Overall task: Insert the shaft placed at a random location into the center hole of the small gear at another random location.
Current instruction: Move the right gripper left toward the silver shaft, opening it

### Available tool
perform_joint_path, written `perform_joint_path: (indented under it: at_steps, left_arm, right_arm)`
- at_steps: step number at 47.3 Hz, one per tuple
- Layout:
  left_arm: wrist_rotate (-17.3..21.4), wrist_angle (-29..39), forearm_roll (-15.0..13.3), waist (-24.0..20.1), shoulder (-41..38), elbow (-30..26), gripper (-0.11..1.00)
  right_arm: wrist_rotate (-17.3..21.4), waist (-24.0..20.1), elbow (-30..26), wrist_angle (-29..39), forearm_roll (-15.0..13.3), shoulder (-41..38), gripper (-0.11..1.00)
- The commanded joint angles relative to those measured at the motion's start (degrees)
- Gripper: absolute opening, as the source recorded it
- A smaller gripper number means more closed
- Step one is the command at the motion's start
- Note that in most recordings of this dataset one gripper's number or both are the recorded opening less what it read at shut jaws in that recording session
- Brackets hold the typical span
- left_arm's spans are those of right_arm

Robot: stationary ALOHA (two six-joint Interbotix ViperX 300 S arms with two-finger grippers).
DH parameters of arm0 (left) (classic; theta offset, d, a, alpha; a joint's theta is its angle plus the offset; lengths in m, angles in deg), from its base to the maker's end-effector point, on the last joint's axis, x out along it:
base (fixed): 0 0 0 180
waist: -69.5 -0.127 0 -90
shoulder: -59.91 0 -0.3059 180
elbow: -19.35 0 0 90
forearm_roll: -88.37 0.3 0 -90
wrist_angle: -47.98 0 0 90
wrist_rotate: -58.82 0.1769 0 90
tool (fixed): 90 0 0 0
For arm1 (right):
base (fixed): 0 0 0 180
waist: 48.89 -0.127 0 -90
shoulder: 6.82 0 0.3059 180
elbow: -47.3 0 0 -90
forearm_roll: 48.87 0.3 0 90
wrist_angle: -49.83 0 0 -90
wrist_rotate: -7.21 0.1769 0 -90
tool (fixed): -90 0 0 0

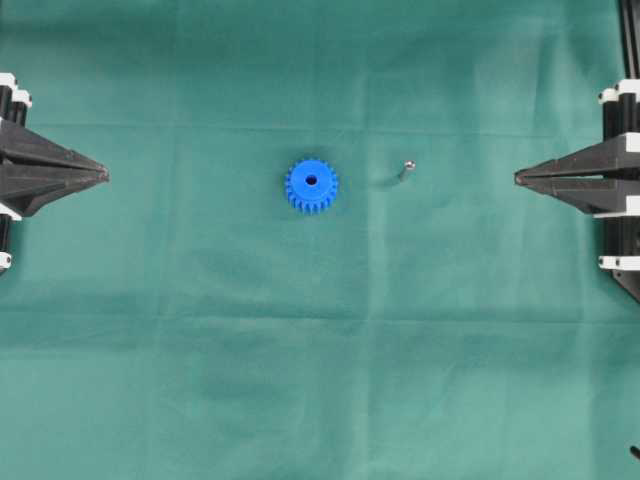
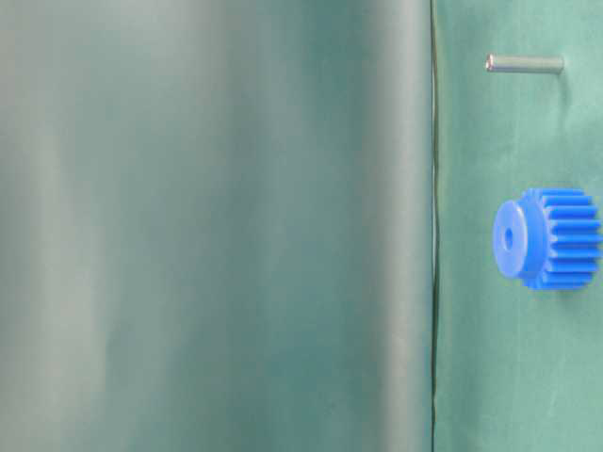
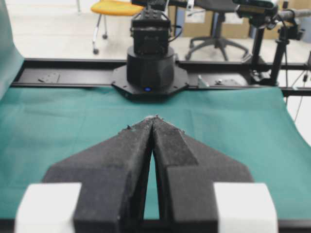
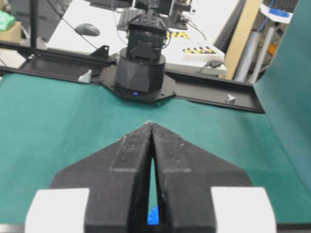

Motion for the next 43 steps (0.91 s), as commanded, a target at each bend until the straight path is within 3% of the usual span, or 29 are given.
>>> perform_joint_path:
  at_steps: [1,15,28,31,39,43]
  left_arm:
    - [-0.4,-0.5,-2.1,-0.1,-0.4,-0.6,0.0]
    - [-0.4,-0.5,-2.1,0.0,-0.4,-0.3,0.0]
    - [-0.5,-0.5,-2.4,0.0,-0.1,0.3,0.0]
    - [-0.5,-0.5,-2.4,0.0,0.1,0.5,0.0]
    - [-0.6,-0.6,-2.4,0.0,0.7,1.2,0.0]
    - [-0.6,-0.5,-2.4,0.0,1.0,1.5,0.0]
  right_arm:
    - [-0.4,1.1,-1.7,-0.4,-0.2,-0.8,0.0]
    - [0.4,10.1,-0.6,-1.9,0.1,-12.7,0.0]
    - [0.4,13.4,-0.9,-12.6,2.3,-30.3,0.03]
    - [0.5,14.0,-0.7,-15.2,3.7,-34.0,0.16]
    - [0.5,14.1,-0.4,-21.7,6.4,-43.4,0.65]
    - [0.9,14.1,-0.6,-24.3,6.9,-46.9,0.64]
